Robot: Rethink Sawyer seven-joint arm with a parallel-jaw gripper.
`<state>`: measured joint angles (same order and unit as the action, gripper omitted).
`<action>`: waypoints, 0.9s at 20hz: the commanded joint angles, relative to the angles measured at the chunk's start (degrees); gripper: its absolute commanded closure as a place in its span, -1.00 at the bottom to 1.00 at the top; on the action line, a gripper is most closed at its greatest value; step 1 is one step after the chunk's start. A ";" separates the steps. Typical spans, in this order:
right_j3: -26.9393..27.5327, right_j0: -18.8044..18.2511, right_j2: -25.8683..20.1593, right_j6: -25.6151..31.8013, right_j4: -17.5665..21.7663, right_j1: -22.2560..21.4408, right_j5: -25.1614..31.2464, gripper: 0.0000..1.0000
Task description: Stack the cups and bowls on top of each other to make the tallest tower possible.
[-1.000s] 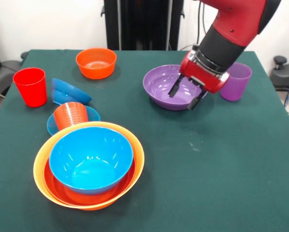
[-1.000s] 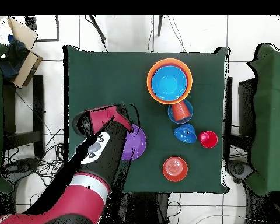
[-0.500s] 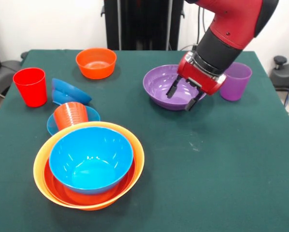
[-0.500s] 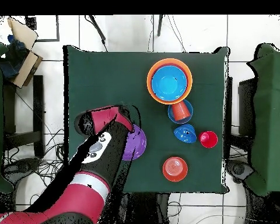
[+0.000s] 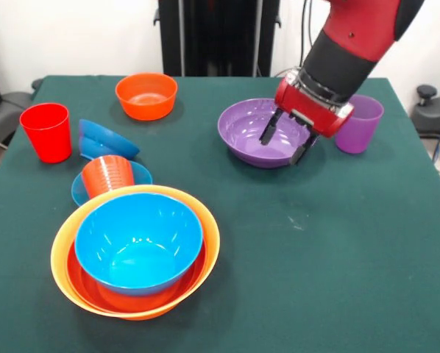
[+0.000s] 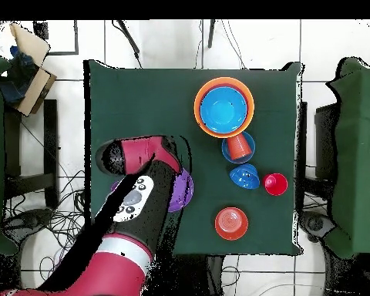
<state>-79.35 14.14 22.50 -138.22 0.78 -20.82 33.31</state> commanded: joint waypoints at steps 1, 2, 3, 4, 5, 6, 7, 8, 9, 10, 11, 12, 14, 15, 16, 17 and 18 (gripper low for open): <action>-4.39 -3.62 -9.23 2.60 -3.03 -11.11 10.32 -1.00; -4.58 -3.96 -9.40 3.24 -3.02 -12.47 11.69 -1.00; -4.77 -4.16 -9.55 3.46 -2.93 -13.24 12.29 -1.00; -5.01 -4.54 -9.84 3.98 -2.93 -14.32 13.19 -1.00; -5.17 -4.82 -10.06 4.23 -2.86 -14.92 13.62 -1.00; -5.51 -5.23 -10.44 4.79 -2.85 -15.84 14.29 -1.00; -5.56 -5.58 -10.70 5.15 -2.74 -16.31 14.76 -1.00; -5.56 -6.06 -11.02 5.87 -2.59 -17.06 15.52 -1.00; -5.48 -6.39 -11.24 6.21 -2.42 -17.51 16.04 -1.00; -5.40 -6.71 -11.47 6.54 -2.25 -17.97 16.55 -1.00; -5.31 -7.04 -11.69 6.88 -2.08 -18.42 17.07 -1.00; -5.43 -7.27 -11.85 6.92 -1.81 -18.91 17.23 -1.00; -6.31 -7.67 -12.13 6.99 -1.14 -19.26 15.59 -1.00; -6.97 -8.16 -12.68 7.20 -1.04 -19.35 14.63 -1.00; -8.30 -9.07 -13.58 8.06 -0.97 -19.77 12.86 -1.00; -9.15 -9.76 -14.36 8.46 -0.87 -19.96 11.71 -1.00; -10.42 -10.81 -15.41 9.52 -0.72 -20.20 9.73 -1.00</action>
<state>-81.16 6.52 17.12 -138.22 -1.03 -39.98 43.93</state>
